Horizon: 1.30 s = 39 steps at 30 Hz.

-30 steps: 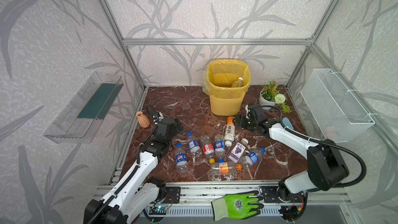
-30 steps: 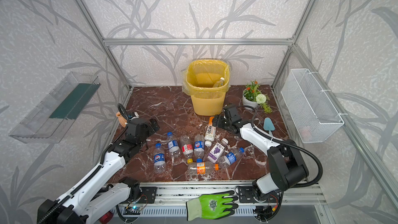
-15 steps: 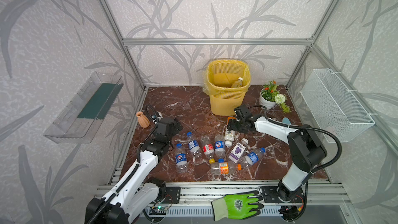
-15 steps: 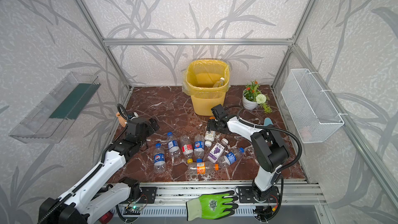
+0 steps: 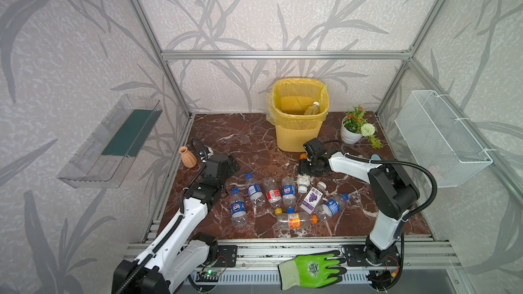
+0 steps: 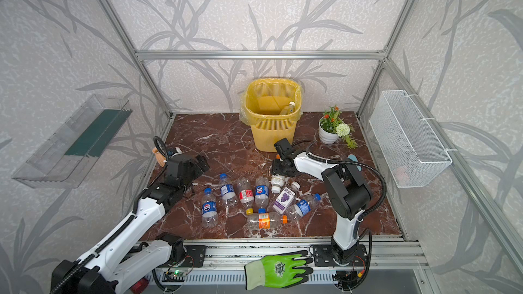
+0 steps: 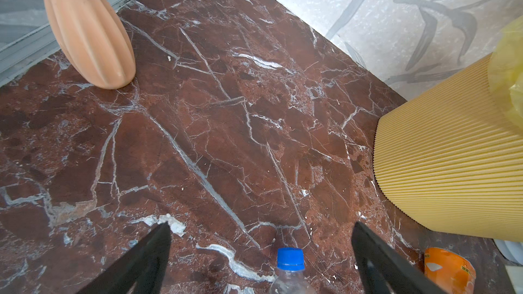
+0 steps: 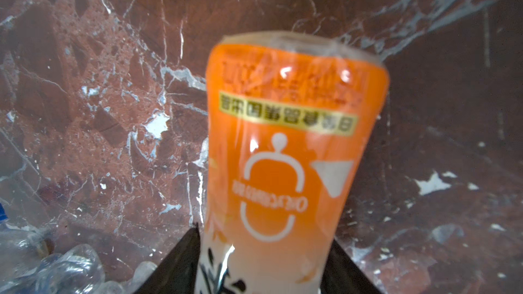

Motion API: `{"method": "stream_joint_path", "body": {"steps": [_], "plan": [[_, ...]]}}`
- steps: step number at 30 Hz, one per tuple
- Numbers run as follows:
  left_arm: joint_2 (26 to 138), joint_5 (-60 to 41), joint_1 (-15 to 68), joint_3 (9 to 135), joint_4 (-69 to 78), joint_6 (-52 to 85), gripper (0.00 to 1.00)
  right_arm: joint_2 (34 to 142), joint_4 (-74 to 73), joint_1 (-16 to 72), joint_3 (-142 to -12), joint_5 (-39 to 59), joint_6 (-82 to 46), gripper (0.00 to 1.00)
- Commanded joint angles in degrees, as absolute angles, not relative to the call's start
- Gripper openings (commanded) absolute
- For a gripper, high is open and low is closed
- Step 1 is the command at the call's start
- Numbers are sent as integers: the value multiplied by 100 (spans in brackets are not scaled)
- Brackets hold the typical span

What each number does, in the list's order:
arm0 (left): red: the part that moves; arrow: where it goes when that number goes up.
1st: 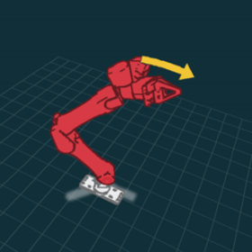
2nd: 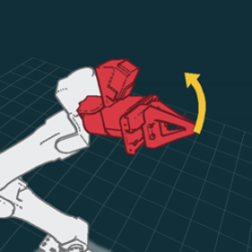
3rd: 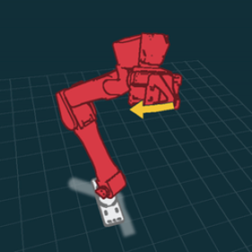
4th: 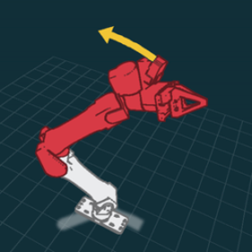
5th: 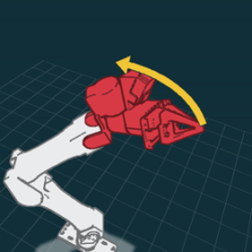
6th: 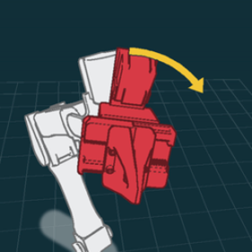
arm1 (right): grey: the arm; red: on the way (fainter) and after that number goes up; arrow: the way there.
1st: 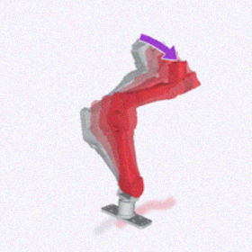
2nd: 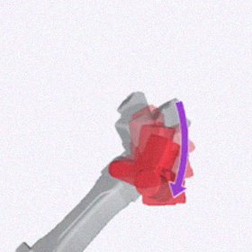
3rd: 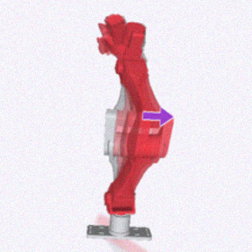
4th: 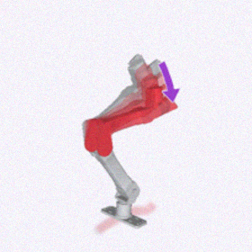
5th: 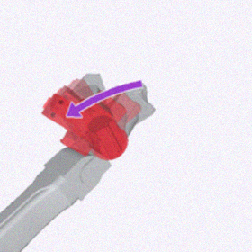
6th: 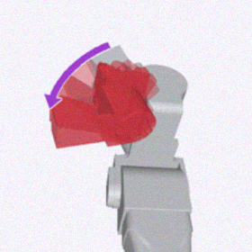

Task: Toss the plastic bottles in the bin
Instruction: 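Lower the right gripper onto the orange-labelled bottle and close while the left arm withdraws, then lift the orange bottle with the right gripper and drop it into the bin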

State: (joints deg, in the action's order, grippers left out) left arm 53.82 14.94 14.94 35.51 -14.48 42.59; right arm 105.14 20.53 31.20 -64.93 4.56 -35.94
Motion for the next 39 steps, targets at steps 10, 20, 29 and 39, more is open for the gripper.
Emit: {"method": "stream_joint_path", "body": {"steps": [10,20,29,39], "plan": [[5359,1475,1402,3507,-1385,4373,99,9815,1297,3086,-6266,494,-4093,50],[5414,1435,1354,3458,-1354,4425,99,7174,-113,2964,-5152,-485,-3776,45],[5475,1373,1301,3480,-1316,4452,99,4693,-852,2966,-5326,-1671,-1512,44],[5448,1275,1294,3505,-1332,4525,99,6159,-2115,2962,-6814,-1080,-820,46]]}}
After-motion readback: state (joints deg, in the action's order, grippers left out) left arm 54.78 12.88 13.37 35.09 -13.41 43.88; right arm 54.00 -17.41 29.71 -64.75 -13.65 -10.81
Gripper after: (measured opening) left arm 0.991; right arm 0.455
